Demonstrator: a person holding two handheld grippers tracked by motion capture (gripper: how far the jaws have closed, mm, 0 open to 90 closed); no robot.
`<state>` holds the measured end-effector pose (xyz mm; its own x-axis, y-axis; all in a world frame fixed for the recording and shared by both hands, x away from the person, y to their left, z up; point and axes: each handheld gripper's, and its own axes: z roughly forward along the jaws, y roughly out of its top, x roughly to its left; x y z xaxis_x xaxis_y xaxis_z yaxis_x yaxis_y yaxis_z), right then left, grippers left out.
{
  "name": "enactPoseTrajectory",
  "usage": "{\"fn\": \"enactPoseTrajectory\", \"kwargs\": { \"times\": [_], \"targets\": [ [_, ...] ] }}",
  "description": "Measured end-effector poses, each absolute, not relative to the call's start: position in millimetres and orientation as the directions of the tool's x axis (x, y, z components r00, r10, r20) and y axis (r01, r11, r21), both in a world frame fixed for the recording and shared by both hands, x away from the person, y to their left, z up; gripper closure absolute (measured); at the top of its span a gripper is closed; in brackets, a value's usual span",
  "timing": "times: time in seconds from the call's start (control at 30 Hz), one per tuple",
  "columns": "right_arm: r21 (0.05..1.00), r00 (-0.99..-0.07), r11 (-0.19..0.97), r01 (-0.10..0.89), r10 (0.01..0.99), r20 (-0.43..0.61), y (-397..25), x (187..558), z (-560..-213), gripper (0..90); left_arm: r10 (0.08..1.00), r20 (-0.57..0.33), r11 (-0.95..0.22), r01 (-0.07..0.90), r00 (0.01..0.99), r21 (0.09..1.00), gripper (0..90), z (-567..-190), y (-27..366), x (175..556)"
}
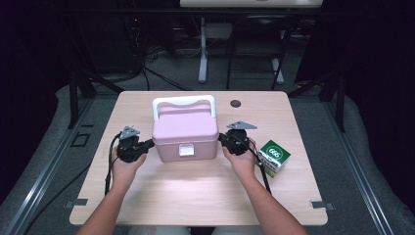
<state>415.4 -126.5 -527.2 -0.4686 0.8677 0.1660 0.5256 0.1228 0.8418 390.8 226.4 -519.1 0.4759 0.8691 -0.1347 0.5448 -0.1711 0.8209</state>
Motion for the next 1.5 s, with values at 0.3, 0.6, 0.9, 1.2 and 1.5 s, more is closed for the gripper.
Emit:
{"fn": "enactPoseTrajectory", "kwargs": {
  "times": [0.3, 0.6, 0.9, 1.2, 1.5],
  "targets": [
    [0.844, -0.459, 0.165, 0.511, 0.882, 0.105, -129.9, 397.4, -524.6, 90.0, 0.859, -0.145, -0.179, 0.552, 0.492, 0.814, 90.0, -518.2, 220.5, 380.4],
    [0.839, -0.438, 0.164, 0.519, 0.894, 0.096, -135.4, 368.0, -523.7, 90.0, 0.848, -0.134, -0.206, 0.552, 0.512, 0.808, 90.0, -516.4, 213.2, 363.5],
    [0.83, -0.452, 0.177, 0.529, 0.886, 0.1, -148.3, 343.9, -522.0, 90.0, 0.825, -0.12, -0.246, 0.541, 0.553, 0.804, 90.0, -515.3, 205.0, 342.4],
    [0.834, -0.453, 0.175, 0.523, 0.886, 0.098, -160.2, 316.3, -522.6, 90.0, 0.797, -0.11, -0.28, 0.525, 0.593, 0.803, 90.0, -514.9, 197.3, 322.8],
    [0.83, -0.451, 0.176, 0.529, 0.887, 0.1, -165.7, 297.6, -521.9, 90.0, 0.786, -0.117, -0.282, 0.521, 0.607, 0.806, 90.0, -515.7, 194.3, 305.8]
  ]
}}
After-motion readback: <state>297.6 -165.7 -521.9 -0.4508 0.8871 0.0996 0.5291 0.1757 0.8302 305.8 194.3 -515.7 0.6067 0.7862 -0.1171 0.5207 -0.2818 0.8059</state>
